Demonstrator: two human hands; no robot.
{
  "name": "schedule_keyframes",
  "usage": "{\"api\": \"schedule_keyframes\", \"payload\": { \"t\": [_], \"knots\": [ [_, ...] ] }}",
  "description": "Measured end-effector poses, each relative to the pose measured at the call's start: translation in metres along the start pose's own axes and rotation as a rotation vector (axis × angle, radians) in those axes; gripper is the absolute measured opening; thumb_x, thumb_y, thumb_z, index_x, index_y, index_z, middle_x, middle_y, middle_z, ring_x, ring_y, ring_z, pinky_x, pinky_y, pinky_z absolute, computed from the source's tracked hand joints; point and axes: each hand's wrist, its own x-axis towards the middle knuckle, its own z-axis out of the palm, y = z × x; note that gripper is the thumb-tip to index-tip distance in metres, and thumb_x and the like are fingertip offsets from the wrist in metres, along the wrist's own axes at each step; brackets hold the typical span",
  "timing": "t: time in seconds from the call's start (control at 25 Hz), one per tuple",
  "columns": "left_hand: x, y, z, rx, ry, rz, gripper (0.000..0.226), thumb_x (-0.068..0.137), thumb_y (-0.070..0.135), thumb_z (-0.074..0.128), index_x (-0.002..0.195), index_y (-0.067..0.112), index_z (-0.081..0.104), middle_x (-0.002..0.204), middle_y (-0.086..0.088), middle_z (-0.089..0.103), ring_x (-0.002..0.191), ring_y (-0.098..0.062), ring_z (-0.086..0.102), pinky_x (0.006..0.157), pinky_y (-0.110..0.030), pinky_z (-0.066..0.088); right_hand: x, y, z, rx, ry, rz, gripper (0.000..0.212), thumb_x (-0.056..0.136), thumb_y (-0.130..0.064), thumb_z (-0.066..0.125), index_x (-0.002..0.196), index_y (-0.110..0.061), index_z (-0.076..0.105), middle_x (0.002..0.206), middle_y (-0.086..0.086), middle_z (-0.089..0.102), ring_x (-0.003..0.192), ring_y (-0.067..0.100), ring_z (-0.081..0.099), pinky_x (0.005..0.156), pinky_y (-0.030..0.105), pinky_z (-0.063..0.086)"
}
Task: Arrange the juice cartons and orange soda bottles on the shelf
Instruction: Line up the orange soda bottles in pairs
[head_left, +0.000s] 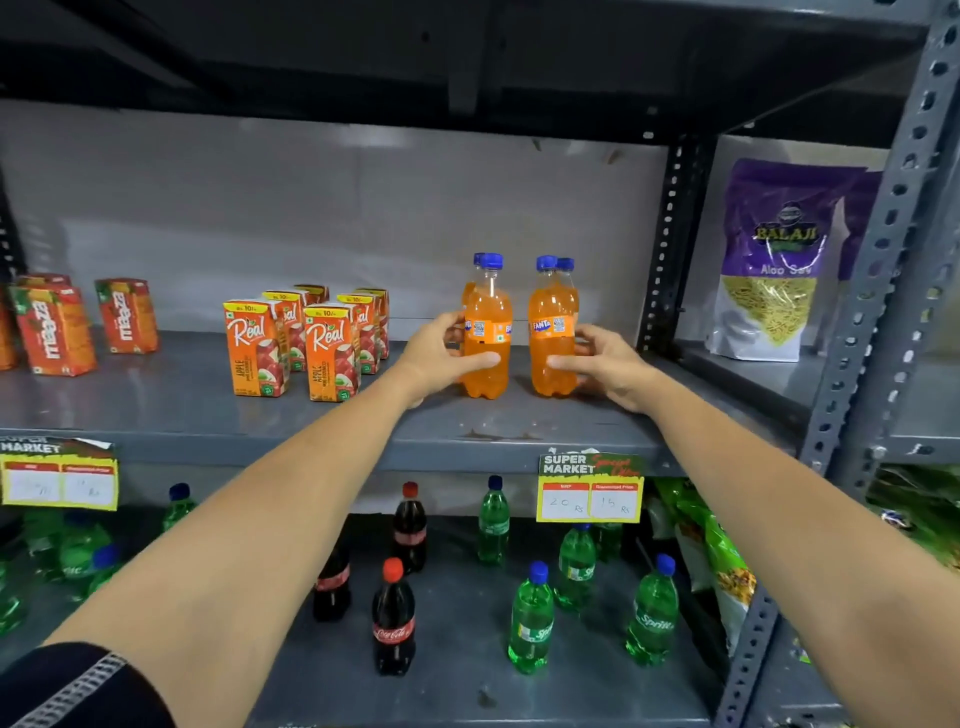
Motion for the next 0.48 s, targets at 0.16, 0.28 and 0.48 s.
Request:
{"api": "schedule_keyframes", "payload": {
  "t": [0.16,0.28,0.48],
  "knots": [
    [0.011,-0.008,0.0,-0.109,-0.054,-0.043,0.078,0.077,0.018,0.075,0.143,0.02,0.033,0.139,-0.008,0.048,0.122,-0.025,0.052,0.088,-0.042,0.053,-0.002,-0.001,-0.009,0.079,-0.036,-0.013,0.059,0.074,-0.001,0.074,0.126,-0.018,0.05,0.117,0.006,0.065,0.112,0.025,0.061,0.092,0.042,0.053],
    [0.015,-0.008,0.001,-0.126,-0.073,-0.043,0.078,0.077,0.017,0.075,0.142,0.02,0.033,0.139,-0.007,0.047,0.124,-0.024,0.05,0.089,-0.043,0.052,-0.004,-0.001,-0.012,0.079,-0.024,-0.009,0.06,0.075,0.002,0.072,0.127,-0.015,0.049,0.117,0.006,0.064,0.111,0.023,0.062,0.089,0.039,0.054],
    [0.015,-0.011,0.004,-0.105,-0.05,-0.038,0.078,0.075,0.02,0.077,0.141,0.022,0.035,0.138,-0.007,0.048,0.123,-0.025,0.051,0.09,-0.046,0.053,-0.004,-0.004,-0.014,0.086,-0.012,-0.016,0.05,0.077,0.006,0.068,0.118,-0.018,0.053,0.108,0.002,0.066,0.109,0.023,0.061,0.093,0.037,0.05]
  ]
}}
